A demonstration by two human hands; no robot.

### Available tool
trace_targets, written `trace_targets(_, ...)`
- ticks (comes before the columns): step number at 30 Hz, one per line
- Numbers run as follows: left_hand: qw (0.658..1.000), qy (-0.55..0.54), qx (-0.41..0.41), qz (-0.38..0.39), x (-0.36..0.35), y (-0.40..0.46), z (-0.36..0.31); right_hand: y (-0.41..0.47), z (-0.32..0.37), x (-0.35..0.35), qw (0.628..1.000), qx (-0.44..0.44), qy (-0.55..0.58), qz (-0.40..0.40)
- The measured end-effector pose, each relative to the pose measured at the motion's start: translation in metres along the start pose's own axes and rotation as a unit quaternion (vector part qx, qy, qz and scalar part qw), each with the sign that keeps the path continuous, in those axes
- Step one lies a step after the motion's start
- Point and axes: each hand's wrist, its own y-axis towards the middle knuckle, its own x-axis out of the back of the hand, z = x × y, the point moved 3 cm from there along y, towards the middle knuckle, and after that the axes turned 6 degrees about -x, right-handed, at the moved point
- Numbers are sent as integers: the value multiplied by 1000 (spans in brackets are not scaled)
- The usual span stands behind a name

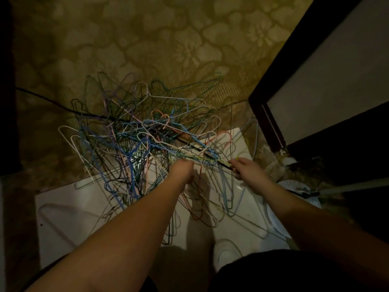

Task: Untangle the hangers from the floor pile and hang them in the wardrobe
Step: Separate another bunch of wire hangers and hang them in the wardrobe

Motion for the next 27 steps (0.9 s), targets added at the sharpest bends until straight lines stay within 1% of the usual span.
trace_targets(2,999,-2,26,42,-1,-1,3,2,13,-8,995,28,-89,-48)
trace_targets(3,998,-3,27,51,0,-2,4,2,20,-12,991,39,-107,-65)
trace_targets(7,999,-32,-11,20,10,-3,5,3,44,-27,984,95,-122,-89)
trace_targets(9,999,-43,-16,29,14,-4,6,8,51,-34,986,79,-134,-66)
trace_targets(12,997,-51,-10,61,16,-6,8,17,52,-44,986,-4,-168,-2)
trace_targets(13,996,-54,-9,68,17,-8,8,19,52,-46,985,-18,-168,12)
trace_targets(17,995,-79,3,64,15,-8,10,22,48,-47,991,-60,-115,31)
trace_targets(20,993,-100,6,56,8,-11,7,18,45,-48,992,-85,-65,62)
trace_targets(23,994,-97,-3,55,-1,-15,-5,12,53,-48,994,-64,-21,91)
trace_targets(25,995,-85,-3,49,-3,-21,-16,5,65,-47,995,-33,-16,96)
trace_targets(27,995,-91,2,37,-3,-28,-28,-5,80,-44,994,-22,-30,100)
